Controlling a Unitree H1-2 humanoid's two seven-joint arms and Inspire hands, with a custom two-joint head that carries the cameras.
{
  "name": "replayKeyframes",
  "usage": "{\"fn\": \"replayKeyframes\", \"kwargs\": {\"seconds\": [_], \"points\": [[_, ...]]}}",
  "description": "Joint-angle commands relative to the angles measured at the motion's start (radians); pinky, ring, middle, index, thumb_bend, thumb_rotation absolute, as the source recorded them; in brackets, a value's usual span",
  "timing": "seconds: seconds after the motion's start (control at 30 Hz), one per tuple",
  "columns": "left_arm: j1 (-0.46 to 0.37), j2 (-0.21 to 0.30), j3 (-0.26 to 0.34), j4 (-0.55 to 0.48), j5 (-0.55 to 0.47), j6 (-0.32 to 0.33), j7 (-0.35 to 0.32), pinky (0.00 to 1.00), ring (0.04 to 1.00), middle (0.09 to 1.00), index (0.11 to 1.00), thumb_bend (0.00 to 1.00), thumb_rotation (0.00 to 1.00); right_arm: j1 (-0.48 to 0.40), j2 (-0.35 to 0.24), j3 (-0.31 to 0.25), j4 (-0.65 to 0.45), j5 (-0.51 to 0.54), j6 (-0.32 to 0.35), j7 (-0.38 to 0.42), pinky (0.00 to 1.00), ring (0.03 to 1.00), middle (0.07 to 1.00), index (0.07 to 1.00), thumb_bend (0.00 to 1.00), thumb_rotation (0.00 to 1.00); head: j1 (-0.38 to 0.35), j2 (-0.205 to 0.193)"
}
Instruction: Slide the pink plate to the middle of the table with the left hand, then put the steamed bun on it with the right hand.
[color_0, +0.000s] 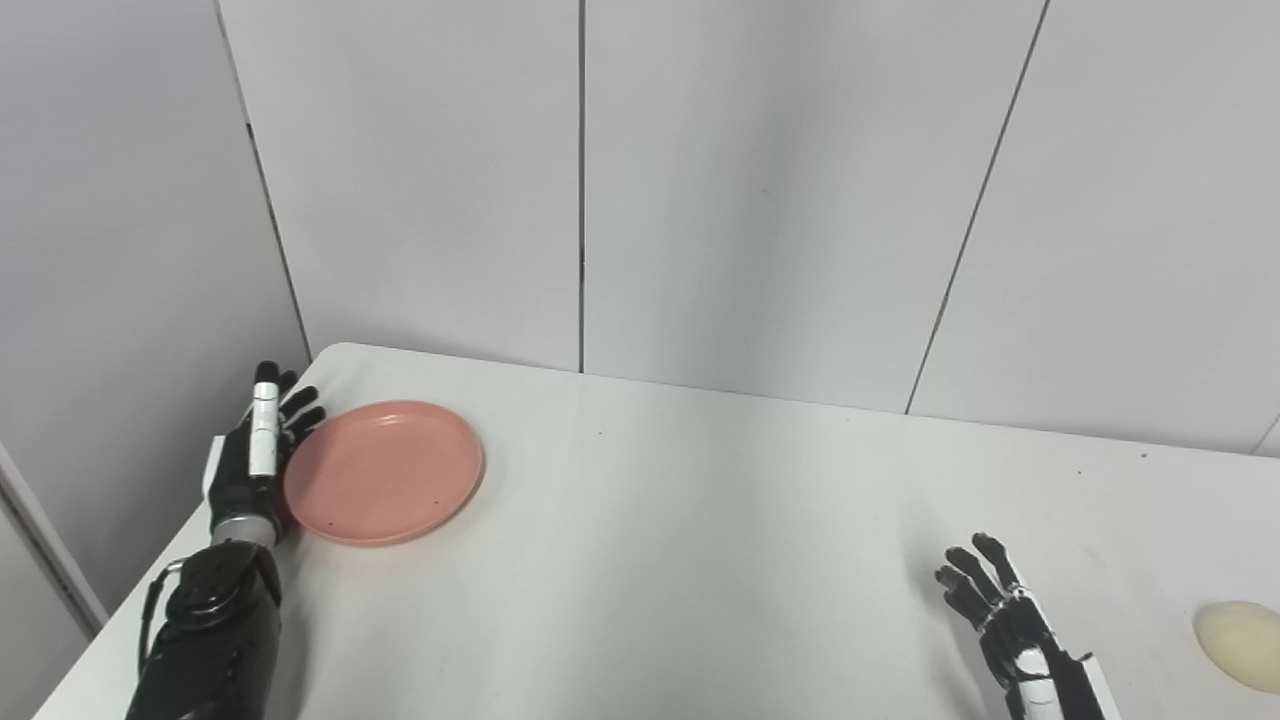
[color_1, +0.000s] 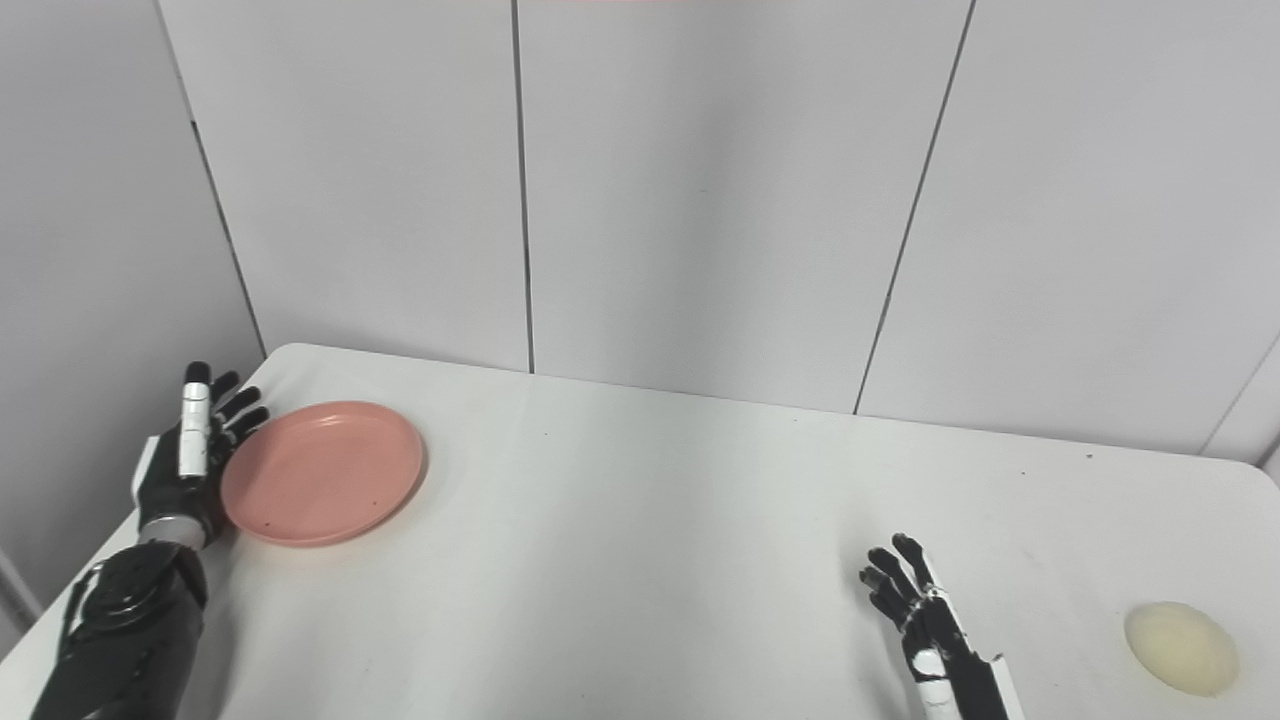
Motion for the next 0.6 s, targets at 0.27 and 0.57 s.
{"fn": "replayKeyframes", "kwargs": {"seconds": [0.27,0.57], "points": [[-0.018,0.002,-0.024,-0.062,0.012,0.051,-0.036,0.87,0.851,0.861,0.851,0.83,0.93,0.041,0.008,0.011,0.027,-0.002,-0.012,0.001,0.9,0.864,0.887,0.938,0.73,1.0,-0.003,0.007],[-0.02,-0.003,-0.049,-0.057,0.033,0.063,-0.043,0.86,0.84,0.849,0.846,0.85,0.93,0.039,0.012,0.011,0.03,-0.017,-0.02,-0.006,0.89,0.852,0.873,0.933,0.72,1.0,-0.006,0.007]]}}
